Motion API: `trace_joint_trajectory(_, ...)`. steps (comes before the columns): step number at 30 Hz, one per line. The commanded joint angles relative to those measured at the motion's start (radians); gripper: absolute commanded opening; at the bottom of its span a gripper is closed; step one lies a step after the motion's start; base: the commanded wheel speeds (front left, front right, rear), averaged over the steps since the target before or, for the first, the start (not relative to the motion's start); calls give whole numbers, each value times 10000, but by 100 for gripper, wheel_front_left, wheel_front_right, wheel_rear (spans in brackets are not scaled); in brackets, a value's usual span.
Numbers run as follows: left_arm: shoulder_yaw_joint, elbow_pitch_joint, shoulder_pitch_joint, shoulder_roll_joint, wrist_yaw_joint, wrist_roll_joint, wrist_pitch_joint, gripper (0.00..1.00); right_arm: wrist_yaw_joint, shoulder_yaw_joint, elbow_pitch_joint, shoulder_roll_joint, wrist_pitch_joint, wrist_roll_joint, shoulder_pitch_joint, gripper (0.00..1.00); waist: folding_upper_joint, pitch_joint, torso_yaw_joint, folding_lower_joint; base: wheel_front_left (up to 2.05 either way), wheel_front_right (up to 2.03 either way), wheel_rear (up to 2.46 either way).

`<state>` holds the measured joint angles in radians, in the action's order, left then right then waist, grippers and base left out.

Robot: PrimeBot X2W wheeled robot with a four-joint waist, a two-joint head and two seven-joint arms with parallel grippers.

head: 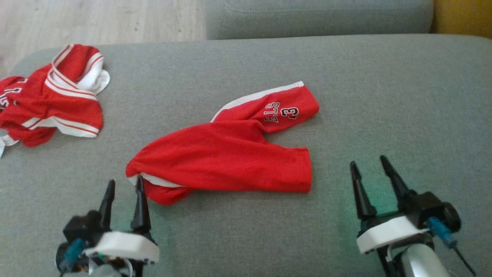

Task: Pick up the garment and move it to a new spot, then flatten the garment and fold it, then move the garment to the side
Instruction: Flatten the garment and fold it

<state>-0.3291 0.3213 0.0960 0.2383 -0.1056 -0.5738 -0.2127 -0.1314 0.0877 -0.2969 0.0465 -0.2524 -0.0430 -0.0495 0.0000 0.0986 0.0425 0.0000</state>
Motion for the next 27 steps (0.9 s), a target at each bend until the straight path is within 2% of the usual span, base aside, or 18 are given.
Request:
trace_joint_trajectory(1,226,-532,-87,153,-89,112,-124,100,7,405,225,37,-33,-23,-137,100,0,-146,165,0,0,0,0)
trace_joint_trajectory(7,-175,-1389,-750,-153,-313,292,-183,100,7,1239,-9,37,480,-261,-14,100,0,-231,579,0,0,0,0)
trace_joint_trajectory(14,-666,-1861,-709,-405,-380,503,-30,100,7,2031,-898,37,1419,-190,-233,100,0,-64,1057,0,0,0,0)
trace_joint_trajectory(21,-585,-1930,-683,-372,-455,484,-89,100,7,2325,-1523,37,1389,-76,-649,100,0,40,1307,0,0,0,0)
trace_joint_trajectory(22,-575,-1951,-693,-370,-487,486,-93,100,7,2353,-1604,37,1342,-101,-719,94,0,45,1324,0,0,0,0)
trace_joint_trajectory(24,-548,-1963,-712,-343,-507,467,-100,100,7,2474,-1755,37,1278,-130,-866,58,0,54,1340,0,0,0,0)
trace_joint_trajectory(26,-529,-1957,-715,-325,-522,451,-107,100,7,2575,-1877,37,1205,-158,-1024,41,0,57,1329,0,0,0,0)
trace_joint_trajectory(27,-518,-1955,-714,-320,-534,444,-111,100,7,2605,-1939,37,1180,-184,-1094,38,0,55,1315,0,0,0,0)
